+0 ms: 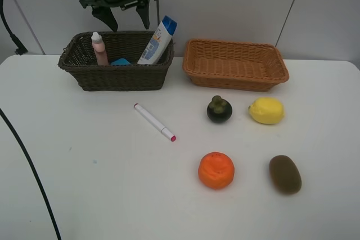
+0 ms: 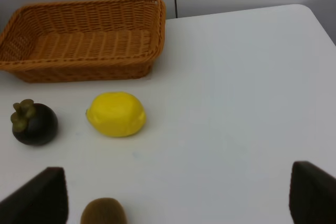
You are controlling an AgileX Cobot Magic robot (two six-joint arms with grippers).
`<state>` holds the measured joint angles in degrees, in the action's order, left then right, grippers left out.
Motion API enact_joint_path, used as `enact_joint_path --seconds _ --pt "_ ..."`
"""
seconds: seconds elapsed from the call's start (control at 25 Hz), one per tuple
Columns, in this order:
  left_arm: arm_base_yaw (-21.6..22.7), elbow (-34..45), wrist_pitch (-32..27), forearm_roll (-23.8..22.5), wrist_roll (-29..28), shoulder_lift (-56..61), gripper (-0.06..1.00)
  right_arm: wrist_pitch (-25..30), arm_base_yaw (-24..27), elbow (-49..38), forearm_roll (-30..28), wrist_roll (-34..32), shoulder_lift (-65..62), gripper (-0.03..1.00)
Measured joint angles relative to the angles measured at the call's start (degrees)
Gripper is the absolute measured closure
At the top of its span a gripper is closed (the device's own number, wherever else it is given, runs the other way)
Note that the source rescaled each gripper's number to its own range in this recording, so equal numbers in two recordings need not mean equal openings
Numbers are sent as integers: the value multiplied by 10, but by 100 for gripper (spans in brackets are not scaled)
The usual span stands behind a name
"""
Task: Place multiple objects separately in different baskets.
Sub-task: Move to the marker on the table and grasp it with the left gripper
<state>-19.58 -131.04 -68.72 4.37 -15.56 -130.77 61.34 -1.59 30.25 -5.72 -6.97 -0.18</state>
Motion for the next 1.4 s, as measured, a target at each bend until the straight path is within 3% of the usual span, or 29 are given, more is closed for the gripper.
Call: enact_joint_path --seconds 0.2,0.32,0.44,0.6,0.76,1.04,1.4 --pt "0 11 -1 52 -29 43 -2 0 0 0 0 0 0 -3" --pt "-7 85 0 105 -29 89 -2 0 0 0 1 0 0 -3" --pt "-31 189 0 121 -29 149 -2 0 0 0 2 0 0 -3" --pt "-80 318 1 106 -53 205 -2 0 0 0 2 0 0 -3" --pt "-123 395 0 75 -110 195 -2 0 0 0 2 0 0 -3" --pt "-139 412 21 60 -187 127 -2 0 0 0 2 0 0 -3" --pt "-159 414 151 56 -280 60 -2 0 0 0 2 0 0 -3"
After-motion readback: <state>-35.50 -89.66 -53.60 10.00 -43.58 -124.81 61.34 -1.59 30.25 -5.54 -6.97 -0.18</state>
